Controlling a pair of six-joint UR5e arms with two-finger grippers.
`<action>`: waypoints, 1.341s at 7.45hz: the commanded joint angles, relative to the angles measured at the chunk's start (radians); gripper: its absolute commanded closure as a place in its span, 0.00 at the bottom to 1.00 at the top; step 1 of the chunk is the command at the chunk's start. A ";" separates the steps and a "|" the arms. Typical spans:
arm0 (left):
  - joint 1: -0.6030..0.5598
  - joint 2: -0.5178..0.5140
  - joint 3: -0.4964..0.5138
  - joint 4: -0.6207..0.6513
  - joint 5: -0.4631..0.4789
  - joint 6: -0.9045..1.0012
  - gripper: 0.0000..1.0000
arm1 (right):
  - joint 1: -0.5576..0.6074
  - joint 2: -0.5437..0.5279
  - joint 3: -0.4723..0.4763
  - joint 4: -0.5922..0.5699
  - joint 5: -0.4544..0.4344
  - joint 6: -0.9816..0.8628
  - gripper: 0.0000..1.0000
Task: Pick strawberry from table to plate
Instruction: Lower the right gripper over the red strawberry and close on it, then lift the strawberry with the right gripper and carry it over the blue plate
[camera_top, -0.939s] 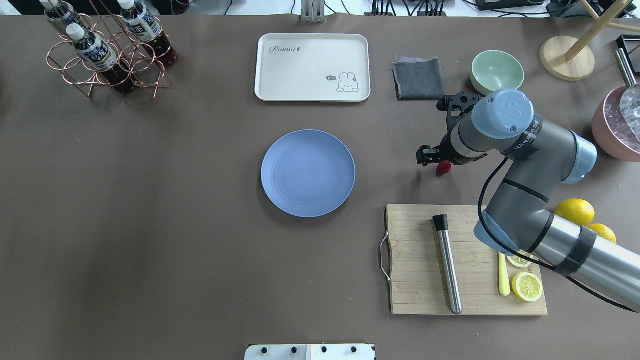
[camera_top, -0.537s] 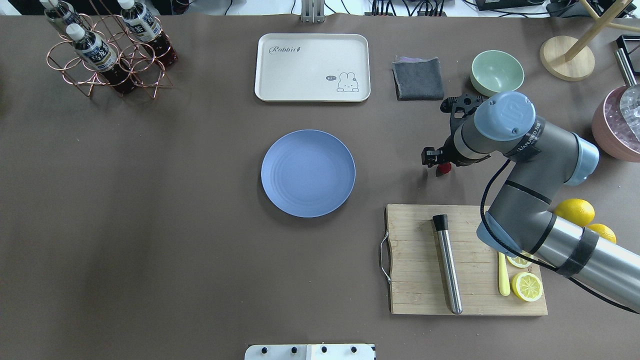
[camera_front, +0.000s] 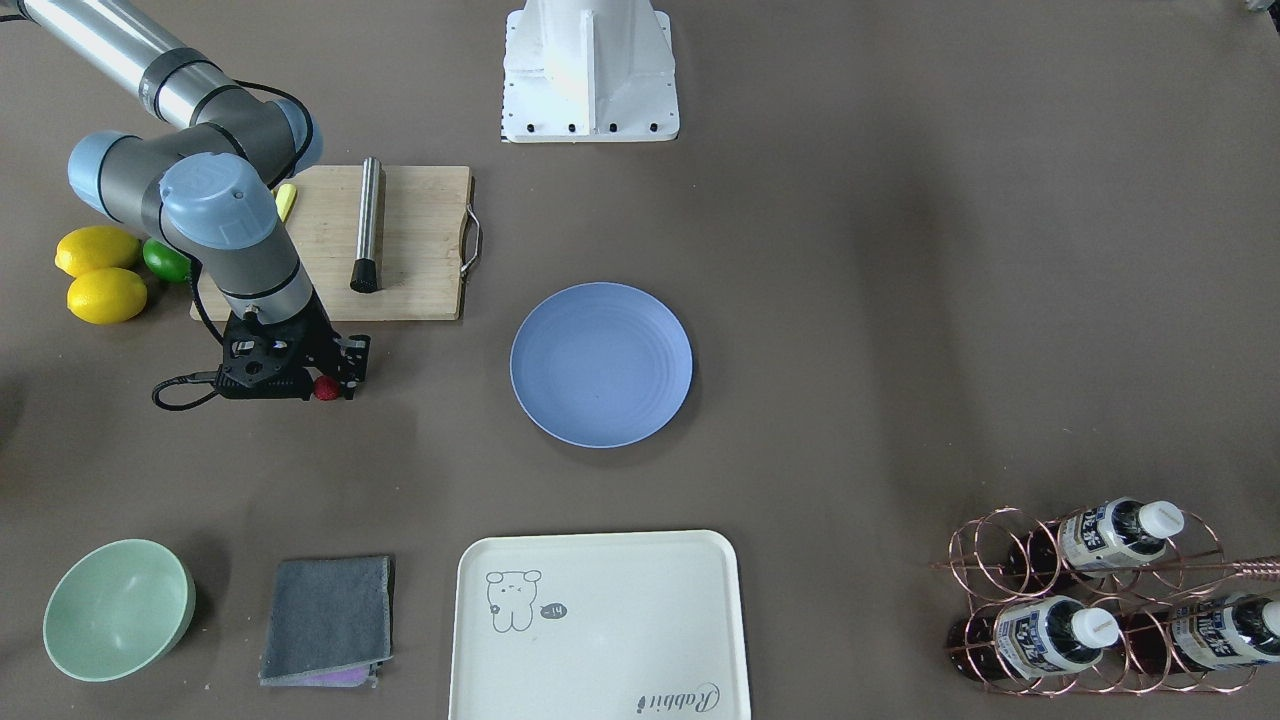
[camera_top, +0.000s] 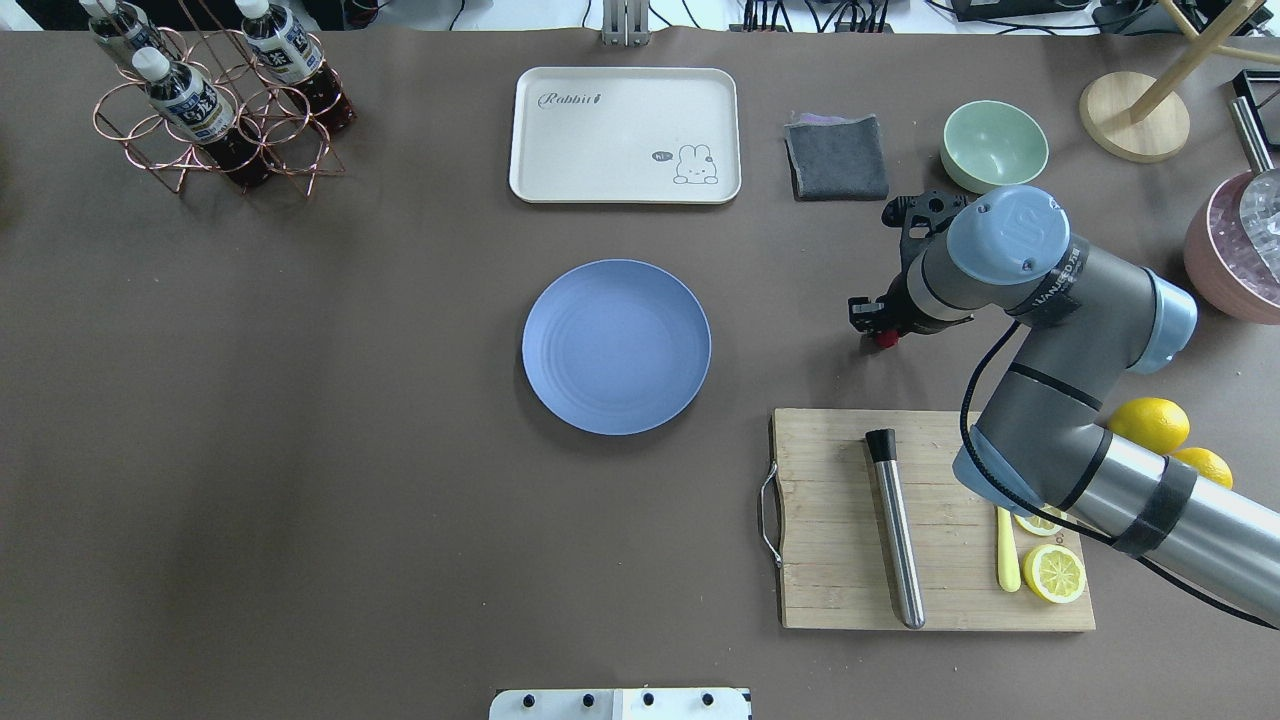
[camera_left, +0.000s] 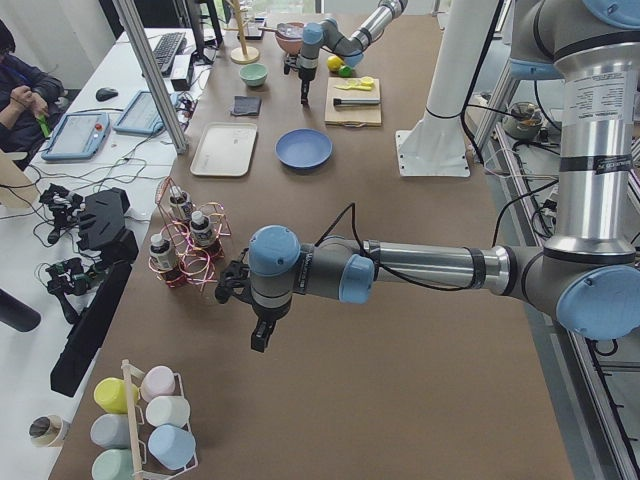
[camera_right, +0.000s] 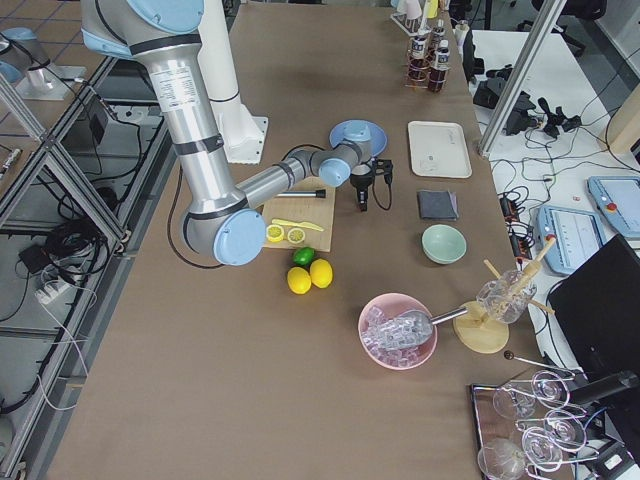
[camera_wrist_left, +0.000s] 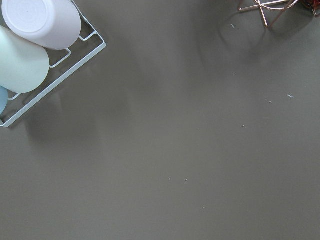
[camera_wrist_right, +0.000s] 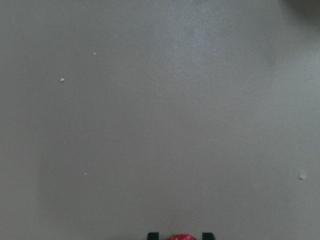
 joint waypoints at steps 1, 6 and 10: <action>0.000 -0.003 0.000 0.004 -0.001 0.000 0.02 | -0.002 0.009 0.041 -0.011 -0.001 0.005 1.00; -0.002 0.003 0.005 0.013 -0.001 -0.002 0.02 | -0.074 0.315 0.014 -0.213 -0.005 0.227 1.00; -0.011 0.017 0.006 0.011 -0.027 0.000 0.02 | -0.202 0.495 -0.150 -0.202 -0.136 0.397 1.00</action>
